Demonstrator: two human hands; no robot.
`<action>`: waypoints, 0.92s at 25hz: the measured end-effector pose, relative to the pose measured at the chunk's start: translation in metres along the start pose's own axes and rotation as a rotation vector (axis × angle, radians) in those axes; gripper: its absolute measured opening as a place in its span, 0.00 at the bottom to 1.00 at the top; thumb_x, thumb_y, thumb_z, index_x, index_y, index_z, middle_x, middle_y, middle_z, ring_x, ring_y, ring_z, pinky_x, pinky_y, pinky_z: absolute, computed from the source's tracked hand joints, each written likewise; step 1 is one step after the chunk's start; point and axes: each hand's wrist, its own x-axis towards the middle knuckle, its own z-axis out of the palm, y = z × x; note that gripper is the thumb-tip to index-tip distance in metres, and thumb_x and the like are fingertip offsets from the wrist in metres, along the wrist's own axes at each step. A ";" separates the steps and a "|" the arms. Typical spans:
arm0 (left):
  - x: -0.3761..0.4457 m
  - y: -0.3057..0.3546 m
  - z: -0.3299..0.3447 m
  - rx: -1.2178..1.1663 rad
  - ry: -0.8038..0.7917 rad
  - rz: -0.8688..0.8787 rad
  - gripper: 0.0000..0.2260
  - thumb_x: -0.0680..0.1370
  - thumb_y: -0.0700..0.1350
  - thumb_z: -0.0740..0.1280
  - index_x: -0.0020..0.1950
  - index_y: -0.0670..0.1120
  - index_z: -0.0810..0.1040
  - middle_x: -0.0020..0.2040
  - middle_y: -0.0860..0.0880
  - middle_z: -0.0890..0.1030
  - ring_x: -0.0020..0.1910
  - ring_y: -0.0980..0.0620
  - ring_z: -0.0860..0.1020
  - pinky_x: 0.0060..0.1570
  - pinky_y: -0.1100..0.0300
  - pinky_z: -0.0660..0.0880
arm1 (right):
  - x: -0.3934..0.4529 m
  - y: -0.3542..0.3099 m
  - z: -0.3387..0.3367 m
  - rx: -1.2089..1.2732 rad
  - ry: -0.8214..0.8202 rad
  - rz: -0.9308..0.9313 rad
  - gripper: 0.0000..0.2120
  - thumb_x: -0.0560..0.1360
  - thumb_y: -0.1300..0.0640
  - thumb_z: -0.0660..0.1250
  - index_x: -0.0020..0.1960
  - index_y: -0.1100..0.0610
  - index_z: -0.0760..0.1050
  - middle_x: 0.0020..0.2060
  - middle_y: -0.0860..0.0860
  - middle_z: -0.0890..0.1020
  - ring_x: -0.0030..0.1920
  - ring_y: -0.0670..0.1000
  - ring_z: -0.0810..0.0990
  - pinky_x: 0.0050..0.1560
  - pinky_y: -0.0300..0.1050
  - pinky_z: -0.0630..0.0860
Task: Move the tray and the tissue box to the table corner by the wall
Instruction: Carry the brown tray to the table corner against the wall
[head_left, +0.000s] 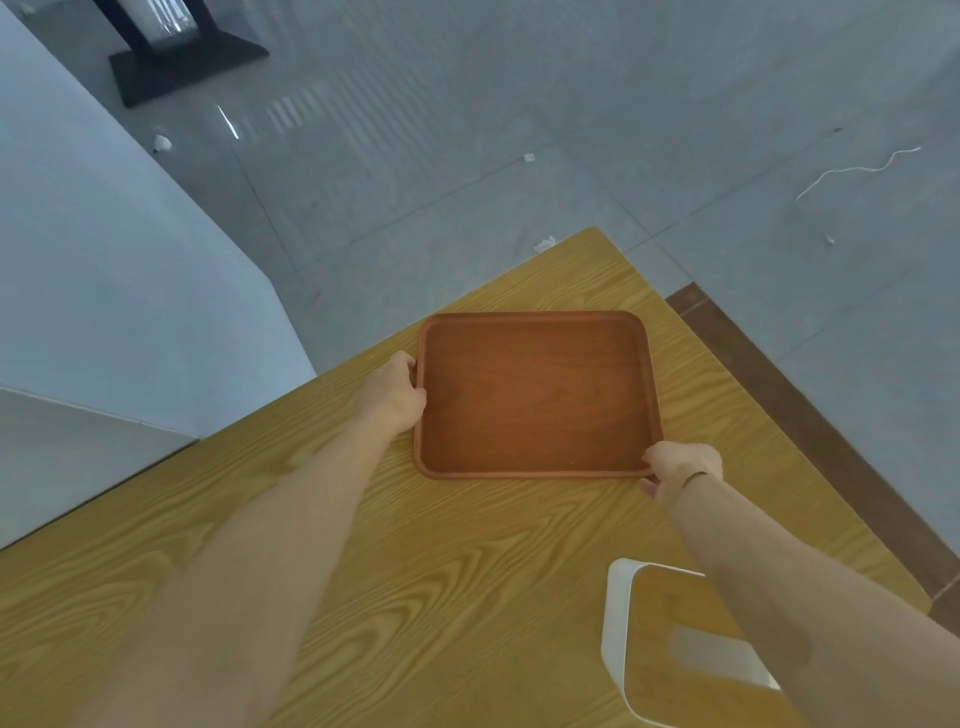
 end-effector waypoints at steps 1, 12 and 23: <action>-0.001 0.000 0.001 -0.012 0.006 -0.015 0.14 0.79 0.41 0.65 0.65 0.48 0.71 0.52 0.50 0.79 0.45 0.51 0.78 0.42 0.54 0.74 | 0.000 -0.001 -0.001 0.107 -0.021 0.058 0.16 0.77 0.71 0.64 0.64 0.67 0.75 0.56 0.62 0.79 0.44 0.57 0.77 0.59 0.56 0.79; -0.089 -0.010 -0.040 -0.444 0.188 -0.041 0.10 0.80 0.36 0.64 0.58 0.47 0.71 0.49 0.51 0.76 0.48 0.49 0.77 0.47 0.54 0.74 | -0.056 -0.022 -0.043 0.451 -0.378 0.063 0.17 0.77 0.72 0.66 0.65 0.65 0.76 0.48 0.60 0.79 0.49 0.56 0.80 0.48 0.48 0.79; -0.272 -0.096 -0.111 -0.599 0.637 -0.175 0.15 0.78 0.34 0.68 0.62 0.45 0.70 0.47 0.51 0.76 0.44 0.45 0.81 0.45 0.42 0.81 | -0.178 -0.021 -0.029 0.056 -0.714 -0.523 0.19 0.73 0.72 0.71 0.61 0.61 0.73 0.51 0.62 0.83 0.41 0.57 0.84 0.40 0.49 0.81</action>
